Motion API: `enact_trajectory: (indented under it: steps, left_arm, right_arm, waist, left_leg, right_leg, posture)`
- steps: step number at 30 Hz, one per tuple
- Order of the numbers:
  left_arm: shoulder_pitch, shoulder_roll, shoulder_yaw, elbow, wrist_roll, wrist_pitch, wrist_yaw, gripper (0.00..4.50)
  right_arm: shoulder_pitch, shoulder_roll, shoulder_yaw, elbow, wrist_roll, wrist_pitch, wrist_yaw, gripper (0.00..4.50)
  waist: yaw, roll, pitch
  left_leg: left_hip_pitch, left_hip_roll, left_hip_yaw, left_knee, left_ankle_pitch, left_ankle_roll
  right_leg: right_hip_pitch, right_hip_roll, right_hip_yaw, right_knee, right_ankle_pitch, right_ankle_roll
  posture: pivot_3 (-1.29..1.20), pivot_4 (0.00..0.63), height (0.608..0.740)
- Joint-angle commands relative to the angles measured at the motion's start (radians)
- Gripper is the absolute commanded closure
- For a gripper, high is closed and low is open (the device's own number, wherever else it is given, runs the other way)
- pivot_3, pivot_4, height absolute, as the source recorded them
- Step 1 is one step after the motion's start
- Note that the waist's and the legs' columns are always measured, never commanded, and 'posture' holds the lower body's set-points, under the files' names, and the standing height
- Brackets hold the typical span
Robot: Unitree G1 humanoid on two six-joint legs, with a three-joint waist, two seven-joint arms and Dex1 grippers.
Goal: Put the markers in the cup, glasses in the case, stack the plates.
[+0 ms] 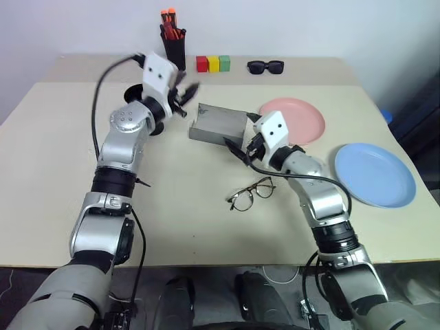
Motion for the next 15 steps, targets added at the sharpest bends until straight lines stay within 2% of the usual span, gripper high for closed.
enact_trajectory:
  steps: [1,2,8,15]
  left_arm:
    - [-0.047,0.021,-0.083,0.079,0.08,-0.009,-0.102,0.25]
    - [-0.065,0.014,-0.091,0.128,0.091,-0.019,-0.116,0.03]
    - [-0.223,-0.044,-0.132,0.493,0.173,-0.163,-0.19,0.03]
    - [-0.318,-0.084,-0.155,0.719,0.263,-0.258,-0.297,0.03]
  right_arm:
    - [0.033,-0.067,-0.015,-0.107,0.05,0.034,0.087,0.0]
    - [0.048,-0.087,-0.015,-0.126,0.061,0.048,0.107,0.0]
    - [0.185,-0.171,-0.02,-0.235,0.091,0.103,0.159,0.0]
    - [0.324,-0.186,-0.046,-0.351,0.087,0.157,0.099,0.0]
  waist:
    - [0.001,0.0,0.0]
    - [0.002,0.0,0.0]
    - [0.012,0.0,0.0]
    - [0.026,0.0,0.0]
  left_leg:
    - [0.0,0.0,0.0,0.0,0.0,0.0]
    - [0.0,0.0,0.0,0.0,0.0,0.0]
    - [-0.001,0.0,0.0,0.001,0.0,0.001]
    - [-0.001,-0.001,0.0,0.001,-0.001,0.001]
  right_leg:
    - [0.0,0.0,0.0,0.0,0.0,0.0]
    - [0.0,0.0,0.0,0.0,0.0,0.0]
    - [0.0,0.0,0.0,-0.001,0.0,0.0]
    - [0.0,0.0,0.001,-0.001,-0.001,0.0]
  posture:
    - [0.0,0.15,0.722]
    - [0.0,0.15,0.722]
    - [0.0,0.15,0.722]
    - [0.0,0.15,0.722]
